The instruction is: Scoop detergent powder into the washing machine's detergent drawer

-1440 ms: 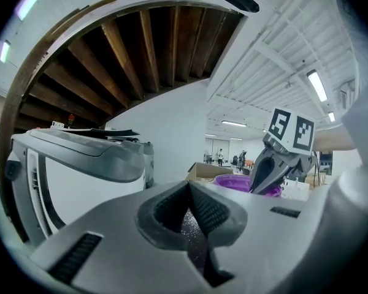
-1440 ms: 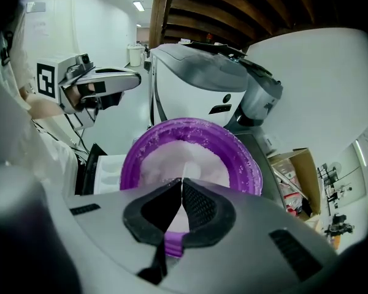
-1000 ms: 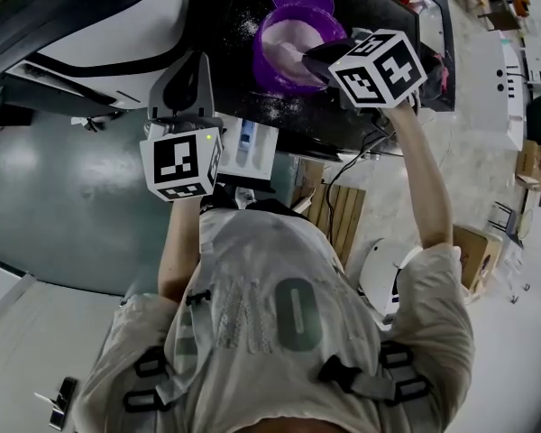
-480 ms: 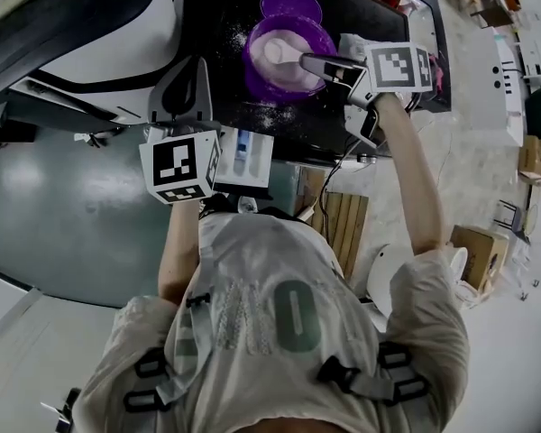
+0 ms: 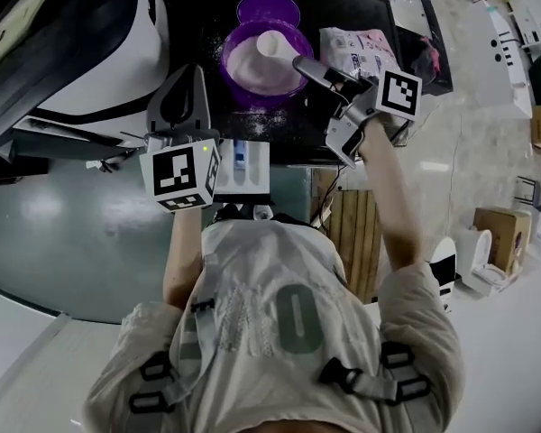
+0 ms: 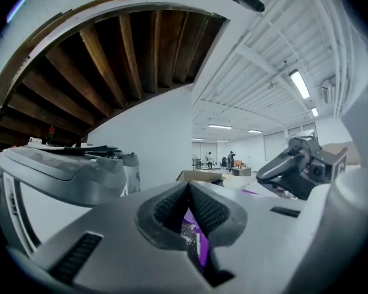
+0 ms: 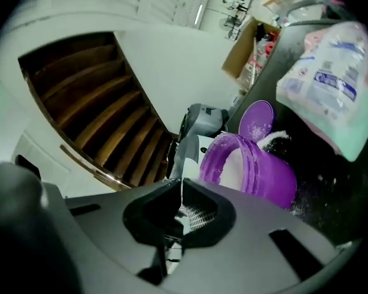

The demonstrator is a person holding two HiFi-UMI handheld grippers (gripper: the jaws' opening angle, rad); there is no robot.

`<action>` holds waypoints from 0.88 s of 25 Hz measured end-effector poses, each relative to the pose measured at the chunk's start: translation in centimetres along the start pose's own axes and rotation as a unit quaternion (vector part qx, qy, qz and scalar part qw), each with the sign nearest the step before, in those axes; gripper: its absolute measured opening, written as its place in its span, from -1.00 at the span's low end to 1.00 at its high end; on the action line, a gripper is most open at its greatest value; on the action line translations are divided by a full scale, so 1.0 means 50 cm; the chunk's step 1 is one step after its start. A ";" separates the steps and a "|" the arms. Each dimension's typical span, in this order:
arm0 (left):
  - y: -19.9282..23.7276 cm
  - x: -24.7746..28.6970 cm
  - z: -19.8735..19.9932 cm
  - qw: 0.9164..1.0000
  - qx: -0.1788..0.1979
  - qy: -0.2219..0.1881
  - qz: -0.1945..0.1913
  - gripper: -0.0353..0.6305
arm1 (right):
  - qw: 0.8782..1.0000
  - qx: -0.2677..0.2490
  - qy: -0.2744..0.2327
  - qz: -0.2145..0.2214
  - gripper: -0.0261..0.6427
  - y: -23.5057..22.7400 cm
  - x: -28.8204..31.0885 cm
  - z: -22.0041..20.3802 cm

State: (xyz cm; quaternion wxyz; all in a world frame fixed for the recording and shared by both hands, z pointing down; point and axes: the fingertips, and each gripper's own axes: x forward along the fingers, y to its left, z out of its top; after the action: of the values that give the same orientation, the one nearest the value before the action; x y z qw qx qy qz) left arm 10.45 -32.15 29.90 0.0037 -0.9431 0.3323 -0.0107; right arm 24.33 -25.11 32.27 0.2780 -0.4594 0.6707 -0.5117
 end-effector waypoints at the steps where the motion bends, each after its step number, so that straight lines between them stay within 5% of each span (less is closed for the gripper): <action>1: -0.009 0.003 0.002 1.000 0.002 -0.001 -0.007 -0.83 | 1.000 0.019 -0.015 0.013 -0.89 0.001 -0.012 -0.008; 9: -0.072 0.012 0.012 0.998 0.018 -0.020 -0.055 -0.83 | 0.988 0.099 -0.099 0.065 -0.89 0.001 -0.098 -0.065; 22: -0.082 -0.052 -0.030 0.997 0.040 -0.025 -0.061 -0.83 | 0.982 0.118 -0.120 0.082 -0.89 -0.027 -0.152 -0.191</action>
State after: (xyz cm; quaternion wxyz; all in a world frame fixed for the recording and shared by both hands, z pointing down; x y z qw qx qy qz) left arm 10.94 -27.32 31.39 0.0490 -0.9606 0.2736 -0.0003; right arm 19.94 -14.23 35.88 0.4498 -0.4252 0.6026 -0.5037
